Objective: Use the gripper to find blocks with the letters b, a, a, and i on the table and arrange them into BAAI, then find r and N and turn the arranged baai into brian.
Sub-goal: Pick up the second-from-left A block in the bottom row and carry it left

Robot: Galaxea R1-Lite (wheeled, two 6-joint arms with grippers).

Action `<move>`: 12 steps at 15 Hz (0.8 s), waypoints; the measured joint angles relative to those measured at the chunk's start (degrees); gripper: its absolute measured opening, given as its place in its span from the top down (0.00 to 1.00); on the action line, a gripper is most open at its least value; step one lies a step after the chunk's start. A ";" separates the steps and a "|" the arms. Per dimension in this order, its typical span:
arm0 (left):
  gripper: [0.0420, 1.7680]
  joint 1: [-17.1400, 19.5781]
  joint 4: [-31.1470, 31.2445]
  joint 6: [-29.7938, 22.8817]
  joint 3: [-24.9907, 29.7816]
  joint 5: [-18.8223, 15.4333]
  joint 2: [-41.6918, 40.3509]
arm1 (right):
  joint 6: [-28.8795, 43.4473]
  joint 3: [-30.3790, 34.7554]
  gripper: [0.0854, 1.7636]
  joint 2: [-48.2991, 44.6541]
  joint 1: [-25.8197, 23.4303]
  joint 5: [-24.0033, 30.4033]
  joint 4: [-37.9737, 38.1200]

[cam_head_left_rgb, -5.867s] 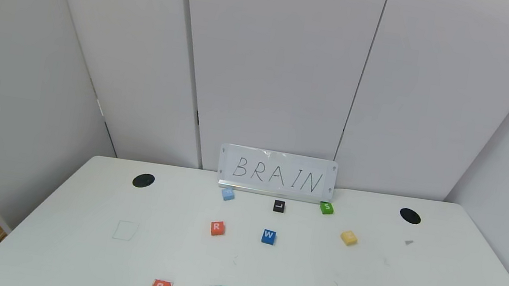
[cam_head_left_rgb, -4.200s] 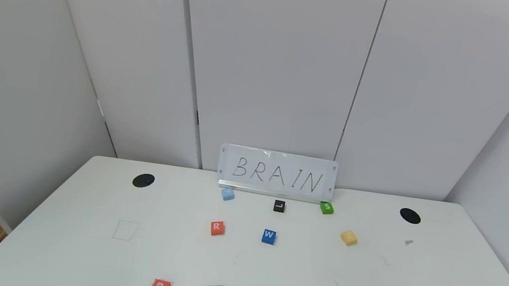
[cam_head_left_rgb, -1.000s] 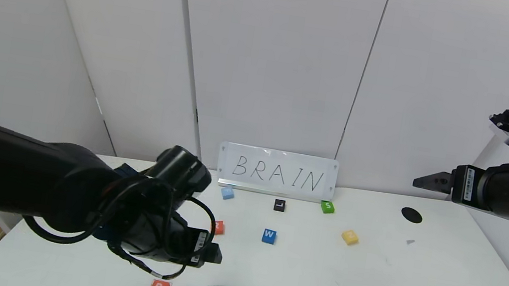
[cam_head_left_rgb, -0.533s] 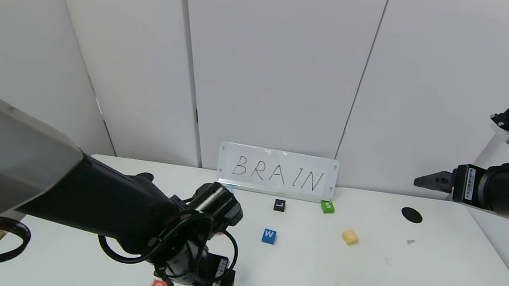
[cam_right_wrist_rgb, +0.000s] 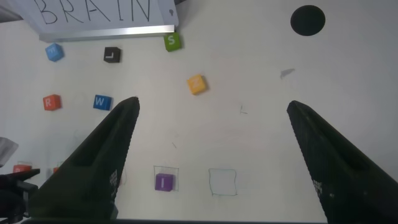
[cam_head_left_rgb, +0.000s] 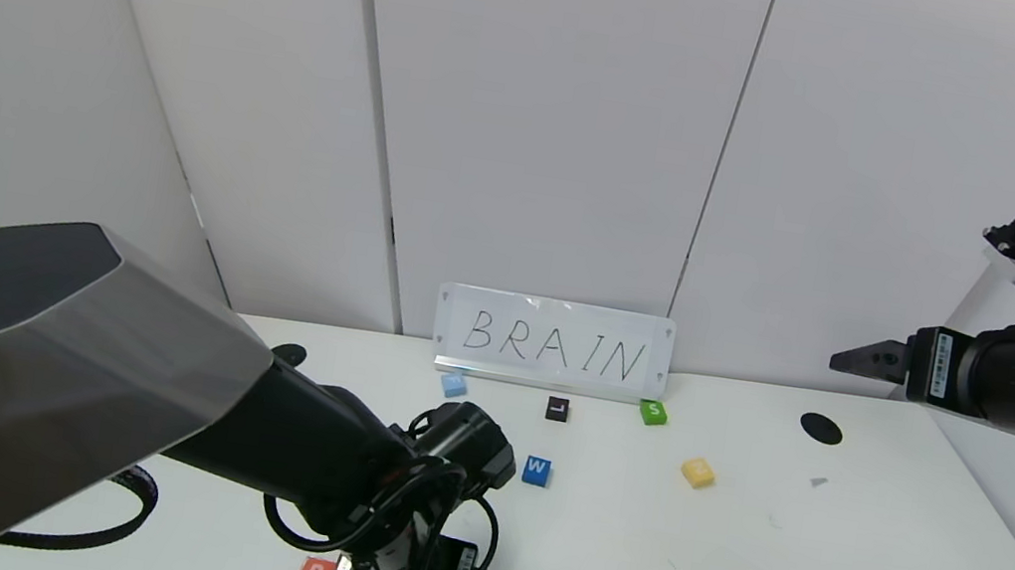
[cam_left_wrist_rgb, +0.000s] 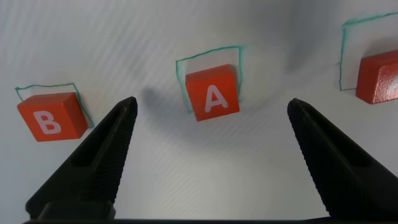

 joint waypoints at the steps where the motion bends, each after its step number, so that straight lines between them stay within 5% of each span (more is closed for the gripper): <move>1: 0.03 -0.02 -0.02 -0.05 -0.16 0.00 0.41 | -0.07 0.00 0.03 0.00 0.00 0.02 0.00; 12: 0.03 0.24 -0.18 -2.00 -1.67 0.55 3.44 | -0.07 0.05 0.03 0.22 -0.06 -0.13 0.02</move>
